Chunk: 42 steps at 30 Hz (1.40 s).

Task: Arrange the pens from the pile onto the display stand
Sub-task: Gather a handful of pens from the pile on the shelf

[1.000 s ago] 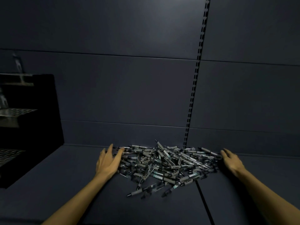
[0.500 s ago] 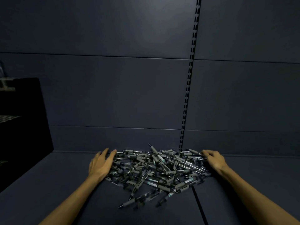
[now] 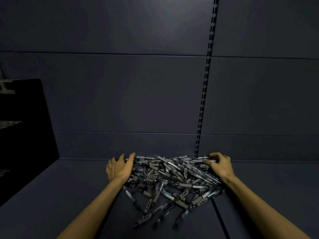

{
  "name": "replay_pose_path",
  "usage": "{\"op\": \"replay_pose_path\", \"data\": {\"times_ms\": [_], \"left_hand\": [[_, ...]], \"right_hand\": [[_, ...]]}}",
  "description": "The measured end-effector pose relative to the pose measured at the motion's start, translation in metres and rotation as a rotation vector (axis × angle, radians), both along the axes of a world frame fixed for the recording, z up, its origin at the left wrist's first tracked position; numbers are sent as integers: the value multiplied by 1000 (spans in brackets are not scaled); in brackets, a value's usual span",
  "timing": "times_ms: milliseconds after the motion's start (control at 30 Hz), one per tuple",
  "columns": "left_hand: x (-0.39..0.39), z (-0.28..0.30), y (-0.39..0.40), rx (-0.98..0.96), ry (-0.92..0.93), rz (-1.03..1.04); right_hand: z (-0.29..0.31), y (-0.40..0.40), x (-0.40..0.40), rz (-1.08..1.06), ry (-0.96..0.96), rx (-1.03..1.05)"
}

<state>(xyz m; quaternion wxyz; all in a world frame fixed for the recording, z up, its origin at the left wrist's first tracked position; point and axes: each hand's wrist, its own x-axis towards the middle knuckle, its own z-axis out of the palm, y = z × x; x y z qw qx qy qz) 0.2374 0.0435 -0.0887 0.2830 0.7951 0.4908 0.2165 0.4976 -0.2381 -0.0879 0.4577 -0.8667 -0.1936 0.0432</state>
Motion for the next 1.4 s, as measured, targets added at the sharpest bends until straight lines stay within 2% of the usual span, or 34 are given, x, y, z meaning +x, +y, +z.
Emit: {"op": "replay_pose_path", "data": {"times_ms": [133, 300, 433, 533, 600, 667, 800, 900, 1033, 1300, 1400], "left_hand": [[5, 1, -3, -16, -2, 45], [2, 2, 5, -52, -80, 40], [-17, 10, 10, -121, -213, -63], [-44, 21, -1, -56, -242, -282], [-64, 24, -12, 22, -177, -512], [-79, 23, -25, 150, -9, -703], [-95, 15, -57, 306, 272, -857], [-98, 9, -69, 329, 351, -871], [-95, 7, -71, 336, 332, -838], [-66, 8, -81, 380, 206, -843], [-51, 6, -83, 425, 211, -823]], "right_hand": [[0, 14, -6, -54, 1, -55], [4, 7, -8, -70, -24, -5], [21, -18, -14, 2, -169, -67], [33, -39, -36, 185, -303, -149], [38, -51, -58, 345, -404, -227], [40, -58, -83, 497, -515, -328], [36, -58, -122, 667, -643, -438], [32, -52, -146, 726, -690, -473], [23, -40, -163, 739, -699, -492], [10, -5, -162, 599, -589, -470], [9, 7, -157, 530, -563, -487]]}}
